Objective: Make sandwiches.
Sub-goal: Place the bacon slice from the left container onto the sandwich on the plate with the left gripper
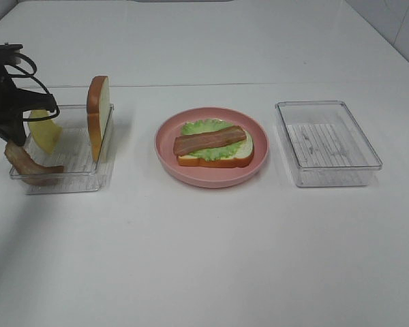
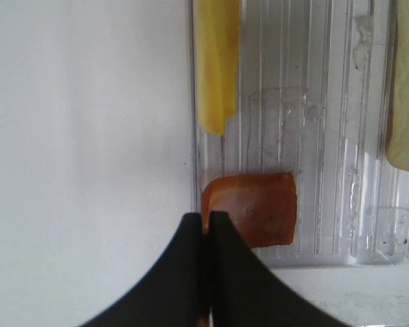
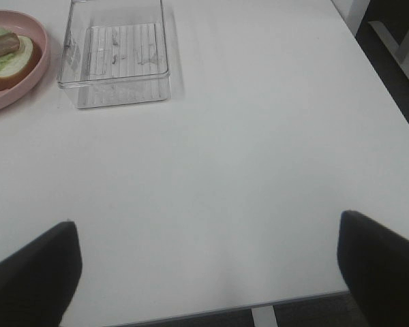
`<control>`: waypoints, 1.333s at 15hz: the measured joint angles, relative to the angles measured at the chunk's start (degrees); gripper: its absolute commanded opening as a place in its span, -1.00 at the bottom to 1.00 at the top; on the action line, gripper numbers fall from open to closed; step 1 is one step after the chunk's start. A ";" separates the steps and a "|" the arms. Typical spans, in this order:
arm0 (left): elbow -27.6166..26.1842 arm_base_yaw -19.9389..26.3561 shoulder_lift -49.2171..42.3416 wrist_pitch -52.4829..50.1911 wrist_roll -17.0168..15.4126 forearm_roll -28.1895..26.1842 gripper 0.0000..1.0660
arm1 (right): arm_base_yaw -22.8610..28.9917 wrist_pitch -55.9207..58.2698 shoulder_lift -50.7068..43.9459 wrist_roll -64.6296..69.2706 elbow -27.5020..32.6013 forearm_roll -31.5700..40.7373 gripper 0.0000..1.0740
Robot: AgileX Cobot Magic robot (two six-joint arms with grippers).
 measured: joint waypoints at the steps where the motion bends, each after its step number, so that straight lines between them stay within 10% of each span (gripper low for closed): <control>1: 0.00 0.00 0.00 0.40 0.00 0.00 -1.00 | 0.00 0.00 0.00 0.00 0.00 0.00 0.84; 8: -1.83 0.00 -2.35 4.30 -0.17 -0.11 -1.00 | 0.00 0.00 0.00 0.00 0.00 0.00 0.84; 16: -25.84 -6.13 -9.40 12.38 -0.17 -1.15 -1.00 | 0.00 0.06 0.00 0.00 0.00 0.00 0.84; 20: -29.68 -12.83 -9.17 5.10 -0.17 -6.99 -1.00 | 0.00 0.11 0.00 0.00 0.00 0.00 0.84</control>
